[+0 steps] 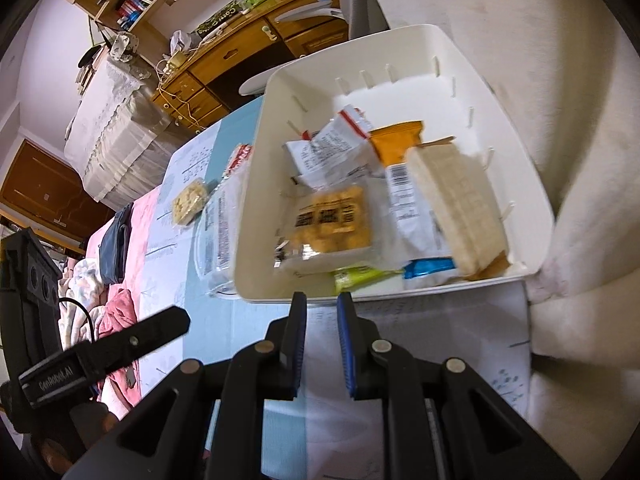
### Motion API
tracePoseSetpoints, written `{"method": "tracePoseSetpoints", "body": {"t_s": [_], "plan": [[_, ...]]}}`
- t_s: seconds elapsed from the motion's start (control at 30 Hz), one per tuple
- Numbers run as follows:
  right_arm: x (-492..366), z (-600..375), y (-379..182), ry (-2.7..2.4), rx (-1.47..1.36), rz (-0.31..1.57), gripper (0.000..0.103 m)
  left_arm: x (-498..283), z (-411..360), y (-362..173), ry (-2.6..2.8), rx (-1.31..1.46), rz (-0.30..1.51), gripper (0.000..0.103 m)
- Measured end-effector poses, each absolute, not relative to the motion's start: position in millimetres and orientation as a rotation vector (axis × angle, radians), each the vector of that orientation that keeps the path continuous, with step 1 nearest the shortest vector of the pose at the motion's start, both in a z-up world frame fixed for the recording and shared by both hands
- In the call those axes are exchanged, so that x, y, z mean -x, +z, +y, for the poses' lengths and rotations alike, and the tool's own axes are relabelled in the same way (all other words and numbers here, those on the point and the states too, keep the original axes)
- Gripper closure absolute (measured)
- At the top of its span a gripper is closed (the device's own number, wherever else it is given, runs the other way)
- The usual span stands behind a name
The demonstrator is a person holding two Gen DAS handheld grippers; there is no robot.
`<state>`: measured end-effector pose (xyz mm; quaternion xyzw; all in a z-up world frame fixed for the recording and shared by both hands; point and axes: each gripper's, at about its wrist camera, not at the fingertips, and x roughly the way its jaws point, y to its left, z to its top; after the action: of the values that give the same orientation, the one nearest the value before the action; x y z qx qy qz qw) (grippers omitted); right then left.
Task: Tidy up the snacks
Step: 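Move both open tools back to the remaining snacks on the table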
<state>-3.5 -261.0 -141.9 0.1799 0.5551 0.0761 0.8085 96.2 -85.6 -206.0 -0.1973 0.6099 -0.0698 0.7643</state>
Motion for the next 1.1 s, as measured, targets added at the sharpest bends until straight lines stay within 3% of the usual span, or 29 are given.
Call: {"method": "tracePoseSetpoints", "body": {"t_s": [1.1], "plan": [[51,-99,-154,-0.198,-0.57,1.03,0.087,-132,129,-213,-0.244,0.124,1.379,0.01]]}}
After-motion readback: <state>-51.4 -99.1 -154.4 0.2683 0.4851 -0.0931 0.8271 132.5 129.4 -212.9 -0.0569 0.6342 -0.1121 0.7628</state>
